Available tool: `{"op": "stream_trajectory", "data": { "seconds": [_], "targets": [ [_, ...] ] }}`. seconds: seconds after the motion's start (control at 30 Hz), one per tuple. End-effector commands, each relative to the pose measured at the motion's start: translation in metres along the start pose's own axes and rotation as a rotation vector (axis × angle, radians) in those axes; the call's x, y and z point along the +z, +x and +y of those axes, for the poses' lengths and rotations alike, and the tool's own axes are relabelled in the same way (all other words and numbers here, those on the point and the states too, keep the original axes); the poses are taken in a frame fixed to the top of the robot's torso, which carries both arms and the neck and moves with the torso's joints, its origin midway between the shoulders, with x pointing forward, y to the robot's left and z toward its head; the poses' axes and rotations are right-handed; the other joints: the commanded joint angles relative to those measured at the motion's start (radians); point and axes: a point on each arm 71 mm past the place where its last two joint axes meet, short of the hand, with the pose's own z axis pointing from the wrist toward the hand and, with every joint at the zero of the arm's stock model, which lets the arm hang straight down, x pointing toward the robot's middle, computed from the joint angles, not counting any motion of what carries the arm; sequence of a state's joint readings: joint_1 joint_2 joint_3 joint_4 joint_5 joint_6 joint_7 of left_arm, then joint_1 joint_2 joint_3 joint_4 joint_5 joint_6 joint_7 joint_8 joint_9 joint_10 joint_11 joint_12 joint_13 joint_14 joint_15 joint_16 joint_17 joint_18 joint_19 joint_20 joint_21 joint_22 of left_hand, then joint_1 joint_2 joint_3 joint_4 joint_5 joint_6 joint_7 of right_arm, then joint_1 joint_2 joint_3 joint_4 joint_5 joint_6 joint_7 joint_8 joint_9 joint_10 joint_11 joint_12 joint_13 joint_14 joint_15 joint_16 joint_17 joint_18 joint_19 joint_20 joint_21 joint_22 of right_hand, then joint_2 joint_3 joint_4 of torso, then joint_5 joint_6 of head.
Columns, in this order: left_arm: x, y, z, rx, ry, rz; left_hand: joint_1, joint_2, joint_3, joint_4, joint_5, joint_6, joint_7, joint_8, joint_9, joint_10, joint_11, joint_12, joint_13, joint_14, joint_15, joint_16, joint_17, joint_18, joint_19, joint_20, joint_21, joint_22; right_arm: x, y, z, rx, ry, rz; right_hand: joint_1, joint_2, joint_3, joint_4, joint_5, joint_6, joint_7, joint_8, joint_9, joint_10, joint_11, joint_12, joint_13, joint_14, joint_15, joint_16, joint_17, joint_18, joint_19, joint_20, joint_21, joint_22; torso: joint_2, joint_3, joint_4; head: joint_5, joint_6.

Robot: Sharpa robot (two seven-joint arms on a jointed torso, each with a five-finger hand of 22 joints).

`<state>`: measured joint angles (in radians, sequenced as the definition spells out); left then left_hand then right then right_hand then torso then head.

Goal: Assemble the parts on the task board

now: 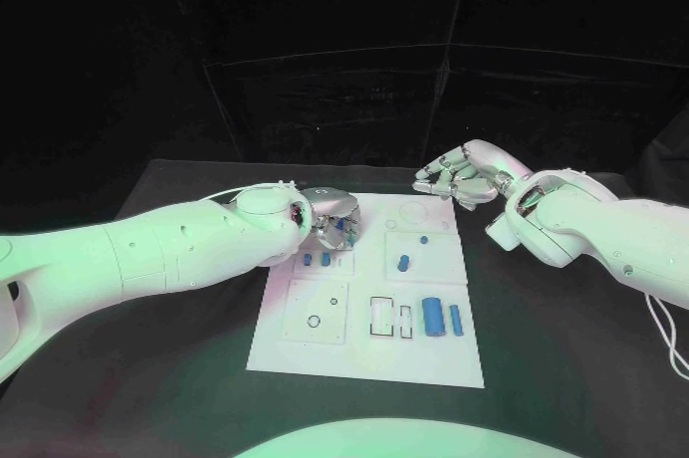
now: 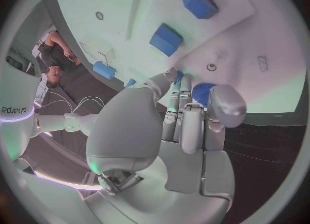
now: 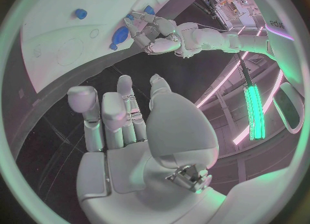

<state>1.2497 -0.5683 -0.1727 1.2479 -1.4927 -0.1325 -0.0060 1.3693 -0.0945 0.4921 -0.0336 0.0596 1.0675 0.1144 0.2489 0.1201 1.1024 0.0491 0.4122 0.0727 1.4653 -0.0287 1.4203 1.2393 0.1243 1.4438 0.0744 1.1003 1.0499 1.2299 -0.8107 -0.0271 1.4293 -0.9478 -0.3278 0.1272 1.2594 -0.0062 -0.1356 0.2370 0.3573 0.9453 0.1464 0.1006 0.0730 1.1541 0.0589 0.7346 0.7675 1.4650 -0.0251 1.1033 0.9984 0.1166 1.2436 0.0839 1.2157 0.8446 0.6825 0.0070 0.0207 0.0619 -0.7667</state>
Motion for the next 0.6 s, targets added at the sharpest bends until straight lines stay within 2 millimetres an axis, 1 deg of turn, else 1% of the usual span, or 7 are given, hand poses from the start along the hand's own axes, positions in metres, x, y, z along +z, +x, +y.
{"op": "stream_trajectory", "data": {
  "seconds": [0.03, 0.27, 0.4, 0.53, 0.6],
  "targets": [
    [0.0, -0.002, 0.003, 0.005, -0.025, -0.032, 0.008, 0.012, 0.02, -0.016, -0.012, 0.015, 0.0, 0.0, 0.0, 0.021, -0.003, -0.021, -0.005, 0.04, -0.006, 0.006, 0.001, -0.016, 0.003, -0.009, 0.008, 0.004, 0.001, 0.0, 0.002, 0.003, -0.007, 0.002, 0.0, 0.007, -0.004, 0.0, 0.003, -0.005, 0.0, 0.004, -0.001, -0.008, -0.001, 0.003, -0.001, 0.001, 0.004, -0.003, 0.001, 0.018, 0.0, 0.001, -0.004, -0.001, 0.0, -0.0002, -0.0009, 0.0, 0.0],
    [-0.001, -0.004, 0.002, 0.004, -0.013, -0.058, 0.008, 0.011, 0.032, -0.029, -0.012, 0.017, 0.001, -0.009, -0.003, 0.031, -0.003, -0.038, -0.007, 0.041, -0.006, 0.008, 0.003, -0.017, 0.003, -0.01, 0.012, 0.01, 0.001, 0.0, 0.002, 0.003, -0.009, 0.002, 0.0, 0.007, -0.004, 0.0, 0.003, -0.005, 0.0, 0.004, -0.001, -0.008, -0.001, 0.003, -0.001, 0.001, 0.004, -0.003, 0.001, 0.018, 0.0, 0.001, -0.004, -0.001, 0.0, -0.0008, 0.0006, -0.003, 0.005],
    [-0.005, -0.006, 0.002, 0.0, 0.002, -0.082, 0.005, 0.009, 0.039, -0.034, -0.012, 0.014, 0.003, -0.016, -0.005, 0.032, 0.0, -0.049, -0.008, 0.041, -0.004, 0.008, 0.003, -0.018, 0.003, -0.009, 0.013, 0.012, 0.001, 0.0, 0.002, 0.003, -0.009, 0.002, 0.0, 0.007, -0.004, 0.0, 0.003, -0.005, 0.0, 0.004, -0.001, -0.008, -0.001, 0.003, -0.001, 0.001, 0.004, -0.003, 0.001, 0.018, 0.0, 0.001, -0.004, -0.001, -0.001, -0.0012, 0.0013, -0.003, 0.007],
    [-0.012, -0.014, 0.005, -0.031, 0.005, -0.113, -0.006, 0.003, 0.042, -0.037, -0.012, 0.012, 0.007, -0.024, -0.009, 0.033, 0.003, -0.063, -0.008, 0.04, -0.002, 0.007, 0.0, -0.018, 0.002, -0.008, 0.013, 0.013, 0.002, 0.0, 0.002, 0.003, -0.009, 0.002, 0.0, 0.007, -0.004, 0.0, 0.003, -0.005, 0.0, 0.004, -0.001, -0.008, -0.001, 0.003, -0.001, 0.001, 0.004, -0.003, 0.001, 0.018, 0.0, 0.001, -0.004, -0.001, -0.002, 0.0001, 0.0012, 0.0, 0.012],
    [-0.016, -0.018, 0.007, -0.052, 0.002, -0.126, -0.007, 0.002, 0.042, -0.037, -0.012, 0.011, 0.007, -0.025, -0.009, 0.033, 0.003, -0.065, -0.008, 0.04, -0.001, 0.007, 0.0, -0.018, 0.002, -0.007, 0.013, 0.013, 0.001, 0.0, 0.002, 0.003, -0.009, 0.002, 0.0, 0.009, -0.005, 0.0, 0.003, -0.005, 0.0, 0.004, -0.001, -0.008, -0.001, 0.003, -0.001, 0.001, 0.004, -0.003, 0.002, 0.018, 0.0, 0.001, -0.004, -0.001, -0.002, 0.0001, 0.0018, -0.001, 0.016]
  ]
}}
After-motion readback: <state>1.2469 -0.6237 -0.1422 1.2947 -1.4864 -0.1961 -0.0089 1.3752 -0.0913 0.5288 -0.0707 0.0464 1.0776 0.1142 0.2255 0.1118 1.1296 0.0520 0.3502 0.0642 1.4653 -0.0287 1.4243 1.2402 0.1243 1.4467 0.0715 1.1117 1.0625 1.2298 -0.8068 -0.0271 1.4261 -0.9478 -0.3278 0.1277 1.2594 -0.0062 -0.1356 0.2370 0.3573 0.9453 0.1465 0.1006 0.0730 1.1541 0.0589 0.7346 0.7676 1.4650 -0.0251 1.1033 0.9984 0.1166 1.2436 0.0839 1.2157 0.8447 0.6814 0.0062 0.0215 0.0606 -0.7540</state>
